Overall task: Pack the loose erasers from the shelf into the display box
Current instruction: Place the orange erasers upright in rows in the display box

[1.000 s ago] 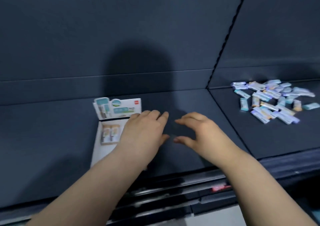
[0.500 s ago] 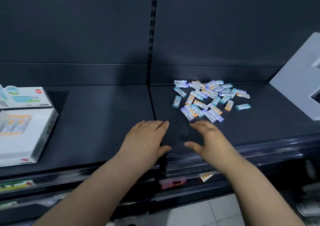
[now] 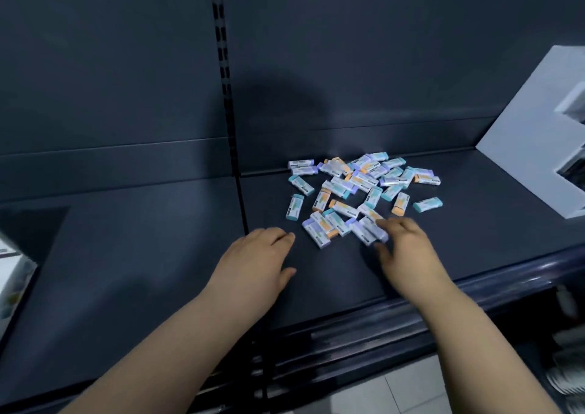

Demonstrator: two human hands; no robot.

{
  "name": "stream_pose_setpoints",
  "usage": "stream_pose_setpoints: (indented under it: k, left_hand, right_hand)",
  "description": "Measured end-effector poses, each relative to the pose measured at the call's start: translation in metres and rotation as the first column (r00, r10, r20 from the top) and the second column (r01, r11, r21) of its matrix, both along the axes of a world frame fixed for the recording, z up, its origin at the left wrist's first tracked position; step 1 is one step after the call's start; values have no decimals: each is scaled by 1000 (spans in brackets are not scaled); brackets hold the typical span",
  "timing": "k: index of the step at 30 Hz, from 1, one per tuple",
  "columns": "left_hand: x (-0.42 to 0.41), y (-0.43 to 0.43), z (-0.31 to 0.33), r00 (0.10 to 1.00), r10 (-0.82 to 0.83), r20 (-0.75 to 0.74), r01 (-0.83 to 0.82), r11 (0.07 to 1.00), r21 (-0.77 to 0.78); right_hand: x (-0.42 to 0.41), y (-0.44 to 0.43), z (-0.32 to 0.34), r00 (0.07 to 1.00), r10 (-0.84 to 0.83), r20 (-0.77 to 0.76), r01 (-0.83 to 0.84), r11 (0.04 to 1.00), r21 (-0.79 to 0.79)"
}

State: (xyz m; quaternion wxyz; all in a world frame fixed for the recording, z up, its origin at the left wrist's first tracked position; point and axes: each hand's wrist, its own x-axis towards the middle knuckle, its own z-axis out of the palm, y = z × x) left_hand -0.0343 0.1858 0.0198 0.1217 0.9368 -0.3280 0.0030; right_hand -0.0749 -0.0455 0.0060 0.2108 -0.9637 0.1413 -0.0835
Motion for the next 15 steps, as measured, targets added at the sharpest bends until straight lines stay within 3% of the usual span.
stream_pose_setpoints:
  k: [6, 10, 15]
  left_hand:
    - [19, -47, -4, 998, 36, 48, -38, 999, 35]
    - [31, -92, -12, 984, 133, 115, -136, 991, 16]
    - [38, -146, -10, 970, 207, 124, -203, 978, -41]
  right_hand:
    - [42, -86, -2, 989, -27, -148, 7, 991, -135]
    - [71, -123, -2, 962, 123, -245, -156, 981, -118]
    - [89, -152, -9, 926, 345, -153, -369, 914, -171]
